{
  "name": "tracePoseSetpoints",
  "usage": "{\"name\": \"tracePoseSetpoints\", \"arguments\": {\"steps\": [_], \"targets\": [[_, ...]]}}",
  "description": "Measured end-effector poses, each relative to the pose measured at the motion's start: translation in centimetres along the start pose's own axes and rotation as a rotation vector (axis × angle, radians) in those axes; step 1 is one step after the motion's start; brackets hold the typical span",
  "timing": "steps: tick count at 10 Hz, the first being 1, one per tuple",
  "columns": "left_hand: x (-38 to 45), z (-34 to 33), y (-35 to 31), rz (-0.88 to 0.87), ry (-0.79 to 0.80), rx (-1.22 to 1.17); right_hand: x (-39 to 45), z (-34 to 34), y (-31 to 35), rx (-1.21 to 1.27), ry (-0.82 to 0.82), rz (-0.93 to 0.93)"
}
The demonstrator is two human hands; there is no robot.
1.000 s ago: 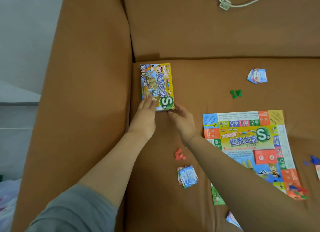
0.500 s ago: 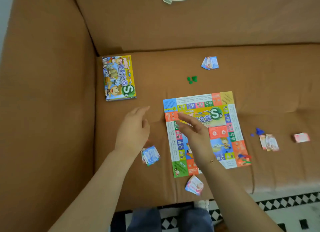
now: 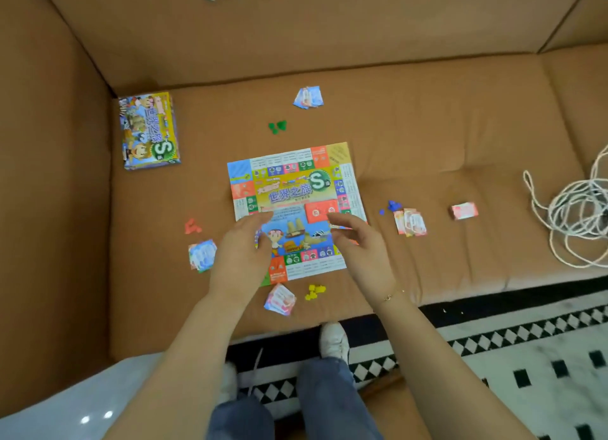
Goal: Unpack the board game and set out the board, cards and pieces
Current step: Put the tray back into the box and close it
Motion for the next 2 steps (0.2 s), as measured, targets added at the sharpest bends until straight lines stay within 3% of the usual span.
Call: {"name": "tracePoseSetpoints", "arguments": {"steps": [2], "targets": [[-2.0,-0.5,-0.9,-0.024,0.051,-0.015,-3.5,1.6,-0.7,-0.044,-0.077,-0.008]]}}
Point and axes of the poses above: each hand's wrist, its own x-axis towards the middle knuckle, its own z-axis out of the back of the hand, y = z × x, the point moved 6 cm from there along x, towards the middle knuckle, and after that the axes turned 13 degrees about -x, right-handed, at the moved point
